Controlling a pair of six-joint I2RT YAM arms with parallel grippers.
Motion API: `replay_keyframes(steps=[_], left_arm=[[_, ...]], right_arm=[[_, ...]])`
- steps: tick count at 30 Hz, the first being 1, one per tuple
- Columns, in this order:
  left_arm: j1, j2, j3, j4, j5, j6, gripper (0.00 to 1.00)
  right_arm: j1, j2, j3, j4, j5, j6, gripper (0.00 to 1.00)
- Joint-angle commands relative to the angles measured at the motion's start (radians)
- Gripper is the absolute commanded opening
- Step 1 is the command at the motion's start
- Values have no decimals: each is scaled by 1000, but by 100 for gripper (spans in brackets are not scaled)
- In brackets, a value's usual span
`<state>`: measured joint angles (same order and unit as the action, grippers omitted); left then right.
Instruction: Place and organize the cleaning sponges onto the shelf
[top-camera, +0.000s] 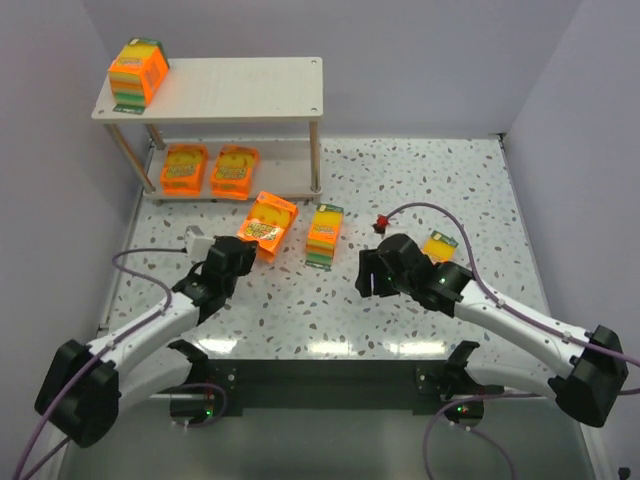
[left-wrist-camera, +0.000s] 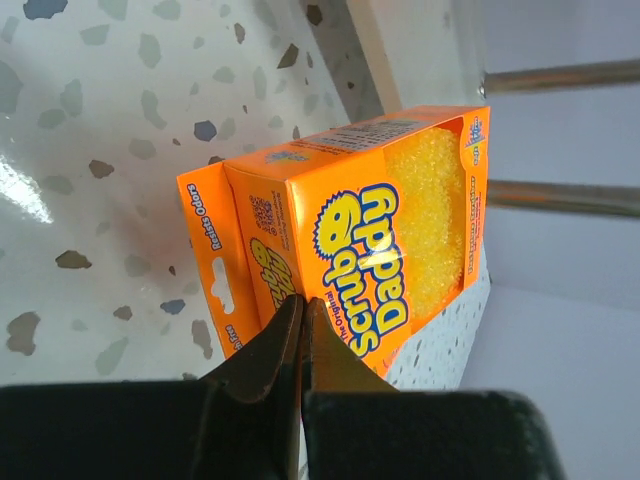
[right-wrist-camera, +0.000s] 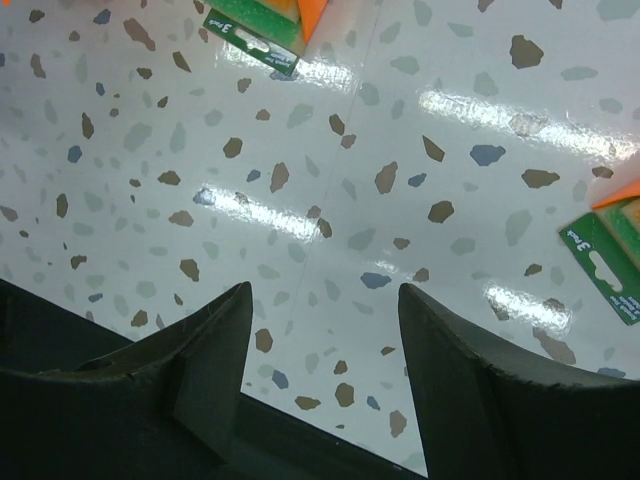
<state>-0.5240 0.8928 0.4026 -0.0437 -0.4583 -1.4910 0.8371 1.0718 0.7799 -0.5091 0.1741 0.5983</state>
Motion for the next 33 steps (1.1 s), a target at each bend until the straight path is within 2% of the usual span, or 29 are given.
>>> replay_keyframes(steps=[1, 2, 6, 10, 20, 26, 31, 32, 33], left_arm=[[10, 168, 163, 199, -94, -173, 0], [10, 249, 195, 206, -109, -179, 0], [13, 402, 323, 255, -155, -192, 0], [34, 540, 500, 173, -181, -215, 0], [65, 856, 755, 79, -157, -288, 0], [78, 952, 834, 67, -151, -302, 0], [84, 972, 857, 47, -140, -281, 0], [85, 972, 855, 47, -132, -279, 3], [85, 969, 851, 51, -129, -273, 11]], right_arm=[[-1, -59, -10, -35, 25, 18, 64], [-1, -68, -14, -40, 25, 18, 64], [-1, -110, -34, -58, 36, 12, 64], [-3, -142, -48, -78, 47, 6, 64], [-1, -187, -71, -98, 45, 0, 64], [-3, -202, -85, -104, 44, 3, 64], [-1, -216, -96, -105, 47, 8, 64], [-1, -214, -96, -105, 48, 9, 64], [-1, -210, -96, -103, 45, 11, 64]])
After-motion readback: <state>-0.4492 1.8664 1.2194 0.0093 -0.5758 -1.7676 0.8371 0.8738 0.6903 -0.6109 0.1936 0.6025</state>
